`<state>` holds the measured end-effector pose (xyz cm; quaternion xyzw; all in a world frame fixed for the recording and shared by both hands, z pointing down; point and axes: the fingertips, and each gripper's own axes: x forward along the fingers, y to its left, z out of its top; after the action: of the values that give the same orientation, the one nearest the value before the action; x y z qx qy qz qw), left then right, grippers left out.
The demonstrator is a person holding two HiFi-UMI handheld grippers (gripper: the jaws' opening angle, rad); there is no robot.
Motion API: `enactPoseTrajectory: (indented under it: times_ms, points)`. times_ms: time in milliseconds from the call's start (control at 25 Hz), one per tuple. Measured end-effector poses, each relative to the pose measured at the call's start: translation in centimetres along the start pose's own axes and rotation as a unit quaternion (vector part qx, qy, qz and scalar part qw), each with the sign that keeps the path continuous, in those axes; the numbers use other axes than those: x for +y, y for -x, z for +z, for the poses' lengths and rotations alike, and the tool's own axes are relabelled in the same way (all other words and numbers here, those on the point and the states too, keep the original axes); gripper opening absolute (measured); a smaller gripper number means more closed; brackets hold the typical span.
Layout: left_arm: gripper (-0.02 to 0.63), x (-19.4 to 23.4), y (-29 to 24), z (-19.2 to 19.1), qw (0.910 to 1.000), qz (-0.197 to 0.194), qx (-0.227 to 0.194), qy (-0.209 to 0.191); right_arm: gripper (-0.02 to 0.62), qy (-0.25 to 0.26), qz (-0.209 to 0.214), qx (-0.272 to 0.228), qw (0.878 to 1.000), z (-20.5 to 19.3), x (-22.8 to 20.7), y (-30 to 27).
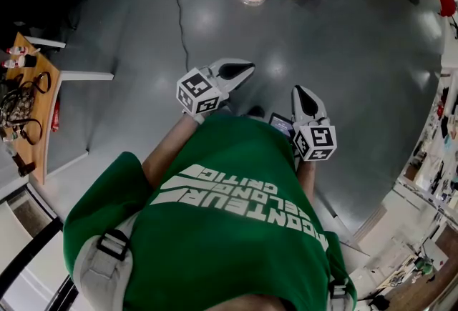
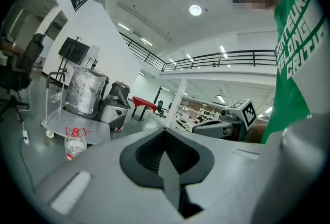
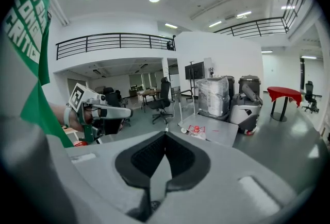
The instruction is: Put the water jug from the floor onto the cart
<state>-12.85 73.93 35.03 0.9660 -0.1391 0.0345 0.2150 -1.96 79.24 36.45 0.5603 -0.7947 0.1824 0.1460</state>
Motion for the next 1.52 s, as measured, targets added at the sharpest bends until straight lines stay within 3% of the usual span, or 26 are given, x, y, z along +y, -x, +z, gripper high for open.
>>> enactPoseTrajectory:
  times_ms: [280, 640, 1080, 1520]
  points:
    - [0.014, 1.8, 1.7, 0.0, 0.9993, -0.003, 0.016, -0.034, -0.008, 0.010, 0.004, 0.005, 1.000, 0.4, 2.1, -3.3]
    - [0.014, 4.7, 3.4, -0.3, 0.9995, 0.005, 0.023, -0.022, -0.008, 0.037, 0.025, 0.040, 0.998, -0.3, 5.0, -6.0]
    - [0.014, 8.0, 2.5, 0.5, 0.9980, 0.050, 0.024, -0.031, -0.008, 0.044, 0.056, 0.041, 0.997, 0.8, 2.5, -10.3]
    - [0.014, 11.2, -2.6, 3.5, 0.9976, 0.055, 0.023, -0.036, -0.008, 0.052, 0.062, 0.036, 0.996, 4.4, -3.0, -13.9]
